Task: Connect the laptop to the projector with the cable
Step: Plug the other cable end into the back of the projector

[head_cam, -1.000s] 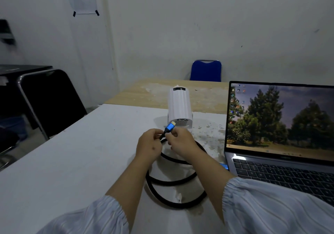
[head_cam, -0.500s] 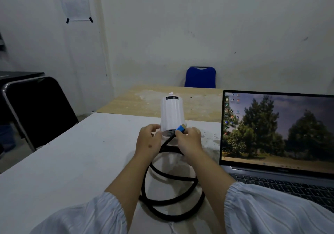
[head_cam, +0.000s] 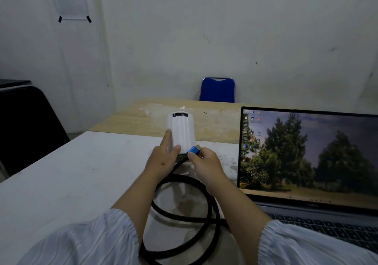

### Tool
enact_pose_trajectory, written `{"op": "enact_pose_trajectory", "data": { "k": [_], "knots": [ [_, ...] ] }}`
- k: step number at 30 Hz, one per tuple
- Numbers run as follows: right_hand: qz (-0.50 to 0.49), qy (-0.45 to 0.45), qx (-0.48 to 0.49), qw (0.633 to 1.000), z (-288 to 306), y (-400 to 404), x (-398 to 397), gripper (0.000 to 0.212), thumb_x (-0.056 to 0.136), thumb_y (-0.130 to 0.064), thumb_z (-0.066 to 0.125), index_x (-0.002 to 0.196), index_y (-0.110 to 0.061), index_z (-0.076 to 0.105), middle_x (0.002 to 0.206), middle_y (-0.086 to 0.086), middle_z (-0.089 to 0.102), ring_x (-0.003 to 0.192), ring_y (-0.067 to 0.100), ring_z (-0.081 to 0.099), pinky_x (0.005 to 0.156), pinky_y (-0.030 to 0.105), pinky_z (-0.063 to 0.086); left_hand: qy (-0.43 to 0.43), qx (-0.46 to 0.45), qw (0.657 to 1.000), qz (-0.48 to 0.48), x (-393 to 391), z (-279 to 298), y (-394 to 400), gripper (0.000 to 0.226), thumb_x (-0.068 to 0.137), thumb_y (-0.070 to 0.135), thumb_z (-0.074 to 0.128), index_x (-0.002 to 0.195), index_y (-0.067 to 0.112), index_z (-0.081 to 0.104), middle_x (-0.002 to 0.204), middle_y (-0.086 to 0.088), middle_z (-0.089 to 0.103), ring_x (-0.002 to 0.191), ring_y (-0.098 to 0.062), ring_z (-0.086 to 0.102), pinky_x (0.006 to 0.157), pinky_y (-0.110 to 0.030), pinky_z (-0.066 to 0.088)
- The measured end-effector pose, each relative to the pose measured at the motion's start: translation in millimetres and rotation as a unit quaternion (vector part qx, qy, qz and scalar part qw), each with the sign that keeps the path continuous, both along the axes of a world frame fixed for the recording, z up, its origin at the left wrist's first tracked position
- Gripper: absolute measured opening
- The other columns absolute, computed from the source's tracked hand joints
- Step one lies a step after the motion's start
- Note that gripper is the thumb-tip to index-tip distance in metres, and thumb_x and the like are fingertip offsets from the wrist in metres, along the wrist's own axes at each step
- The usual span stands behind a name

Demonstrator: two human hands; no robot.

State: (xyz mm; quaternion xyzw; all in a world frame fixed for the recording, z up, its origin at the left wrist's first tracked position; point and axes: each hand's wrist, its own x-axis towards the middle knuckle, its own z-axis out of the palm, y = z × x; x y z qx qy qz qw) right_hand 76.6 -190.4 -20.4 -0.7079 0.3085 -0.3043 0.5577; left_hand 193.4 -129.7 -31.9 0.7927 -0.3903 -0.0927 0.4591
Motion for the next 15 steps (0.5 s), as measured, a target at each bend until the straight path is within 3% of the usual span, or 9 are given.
{"op": "enact_pose_trajectory", "data": {
  "k": [6,10,15],
  "knots": [
    [0.001,0.010,-0.010,1.000,3.0,-4.0,0.7,0.012,0.089,-0.020,0.050,0.081,-0.011,0.053,0.072,0.000,0.051,0.063,0.012,0.046,0.056,0.026,0.036,-0.051,0.041,0.997,0.033,5.9,1.0,-6.4,0.066,0.091,0.049,0.036,0.148,0.031,0.008,0.130,-0.024,0.053,0.113,-0.036,0.053,0.088,-0.039,0.043],
    [-0.005,0.022,-0.027,0.999,4.9,-11.1,-0.8,0.014,0.089,-0.021,0.050,0.083,-0.010,0.056,0.072,0.001,0.055,0.064,0.012,0.049,0.056,0.026,0.039,-0.023,0.044,0.998,0.031,5.9,4.9,-11.0,0.066,0.089,0.052,0.035,0.148,0.028,0.014,0.149,-0.017,0.038,0.131,-0.035,0.042,0.102,-0.041,0.037],
    [-0.011,0.024,-0.029,0.999,4.8,-13.6,-1.5,0.016,0.088,-0.020,0.052,0.081,-0.008,0.057,0.069,0.001,0.054,0.061,0.012,0.048,0.056,0.026,0.039,-0.031,0.072,0.993,0.091,5.6,13.4,-13.9,0.059,0.088,0.053,0.037,0.141,0.027,0.032,0.154,-0.013,0.017,0.141,-0.033,0.018,0.111,-0.050,0.026]
  ]
}}
